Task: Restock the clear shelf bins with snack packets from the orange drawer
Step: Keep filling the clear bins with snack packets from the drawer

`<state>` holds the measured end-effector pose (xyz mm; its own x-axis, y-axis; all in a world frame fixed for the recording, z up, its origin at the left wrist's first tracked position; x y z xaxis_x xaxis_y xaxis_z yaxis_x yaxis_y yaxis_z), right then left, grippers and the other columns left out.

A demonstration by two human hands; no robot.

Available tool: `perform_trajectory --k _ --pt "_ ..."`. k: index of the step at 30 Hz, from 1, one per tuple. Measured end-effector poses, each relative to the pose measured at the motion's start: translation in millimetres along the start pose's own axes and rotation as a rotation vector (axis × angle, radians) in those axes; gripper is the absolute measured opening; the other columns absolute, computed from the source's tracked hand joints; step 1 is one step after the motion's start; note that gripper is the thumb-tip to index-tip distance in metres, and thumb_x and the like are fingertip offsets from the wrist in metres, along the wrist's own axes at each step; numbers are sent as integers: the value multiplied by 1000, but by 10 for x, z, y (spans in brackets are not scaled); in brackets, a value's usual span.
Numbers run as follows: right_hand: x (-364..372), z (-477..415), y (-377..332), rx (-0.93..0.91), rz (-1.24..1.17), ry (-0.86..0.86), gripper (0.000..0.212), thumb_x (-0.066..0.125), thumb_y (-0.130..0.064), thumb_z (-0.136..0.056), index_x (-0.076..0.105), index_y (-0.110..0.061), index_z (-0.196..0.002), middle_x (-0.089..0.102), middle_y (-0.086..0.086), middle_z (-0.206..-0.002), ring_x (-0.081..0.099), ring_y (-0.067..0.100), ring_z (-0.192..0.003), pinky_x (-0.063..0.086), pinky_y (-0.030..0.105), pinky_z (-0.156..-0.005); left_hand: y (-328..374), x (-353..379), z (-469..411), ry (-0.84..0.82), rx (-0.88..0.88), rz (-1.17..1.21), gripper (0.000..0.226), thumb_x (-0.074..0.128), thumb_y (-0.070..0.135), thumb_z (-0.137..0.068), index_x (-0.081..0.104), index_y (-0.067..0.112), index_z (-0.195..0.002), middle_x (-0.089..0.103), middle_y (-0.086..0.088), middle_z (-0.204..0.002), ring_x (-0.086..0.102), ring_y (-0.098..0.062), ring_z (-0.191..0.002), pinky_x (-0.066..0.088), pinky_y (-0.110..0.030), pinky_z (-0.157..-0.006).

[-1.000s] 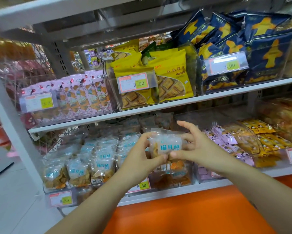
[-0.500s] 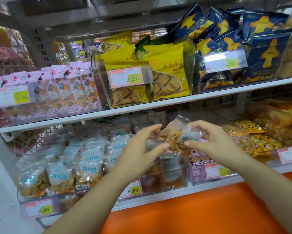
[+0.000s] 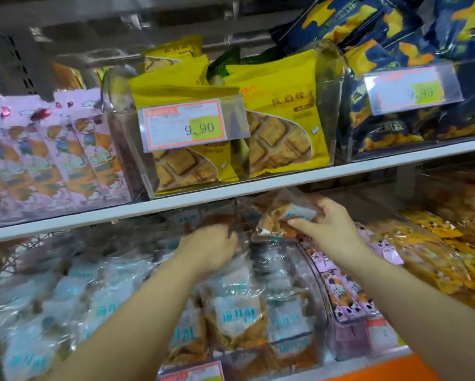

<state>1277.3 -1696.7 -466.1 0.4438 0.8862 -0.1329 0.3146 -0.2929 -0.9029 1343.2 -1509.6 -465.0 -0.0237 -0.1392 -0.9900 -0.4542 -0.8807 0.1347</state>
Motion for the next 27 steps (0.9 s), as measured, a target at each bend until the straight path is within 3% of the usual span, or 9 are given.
perform_trajectory --k 2,5,11,13,16,19,21,24,27 --pt "87 -92 43 -8 2 -31 30 71 3 -78 60 -25 -86 70 4 -98 66 11 -87 50 19 -82 -23 107 -112 -85 -1 -22 43 28 34 -102 43 15 -137 47 -18 -141 47 -30 -125 41 -33 -100" --pt "193 -211 45 -62 49 -58 32 74 -2 -77 61 -25 -95 69 -1 -101 64 10 -93 48 18 -87 -61 195 -182 -130 -14 -43 46 26 38 -101 41 19 -141 40 -14 -148 43 -29 -130 37 -32 -104" --pt "310 -372 165 -46 294 -12 41 77 -8 -76 62 -8 -114 65 11 -114 60 23 -107 43 24 -88 -139 232 -145 -153 -57 -76 48 19 42 -102 35 28 -145 33 -9 -153 35 -27 -136 28 -35 -108" --pt "280 -375 150 -57 436 -18 45 76 -10 -77 61 -6 -119 63 13 -120 58 26 -111 39 19 -83 -159 224 -111 -166 -88 -123 49 17 43 -101 34 28 -144 33 -7 -153 33 -27 -137 24 -41 -111" --pt "292 -385 98 -83 616 -71 47 73 -10 -80 58 -5 -125 61 12 -125 56 25 -114 33 10 -70 -200 209 -83 -183 -137 -201 52 14 47 -100 29 31 -147 26 -3 -156 22 -28 -143 10 -56 -115" --pt "500 -473 62 -116 837 -202 49 69 -15 -83 56 -14 -130 57 10 -132 54 24 -119 37 17 -86 -228 183 -55 -183 -165 -250 55 10 48 -99 25 31 -149 24 -2 -157 14 -27 -146 -12 -67 -109" --pt "645 -558 130 -84 951 -310 50 68 -17 -84 54 -17 -132 56 10 -133 54 26 -119 41 24 -91 -223 173 -39 -173 -163 -264 56 8 47 -99 24 30 -149 26 -3 -156 15 -26 -146 -21 -67 -104" --pt "793 -647 285 -37 1055 -411 45 67 -24 -85 56 -19 -128 56 8 -132 55 27 -116 46 28 -91 -222 199 -9 -178 -157 -201 55 10 49 -99 28 29 -148 35 -6 -152 26 -26 -141 -9 -58 -111" --pt "824 -710 345 -67 1165 -380 48 66 -34 -84 53 -21 -128 54 11 -130 51 31 -117 45 33 -92 -235 223 3 -175 -145 -159 54 11 52 -100 27 32 -147 36 -6 -152 31 -29 -139 5 -53 -113"
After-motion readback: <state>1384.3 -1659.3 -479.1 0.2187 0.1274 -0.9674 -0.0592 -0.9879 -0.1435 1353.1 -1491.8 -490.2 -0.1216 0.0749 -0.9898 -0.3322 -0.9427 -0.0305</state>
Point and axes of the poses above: each hand's wrist, its own z-axis away from the middle knuckle, its own x-axis out of the palm, y = z × x, the point moved 9 cm from there along -z, towards the middle knuckle
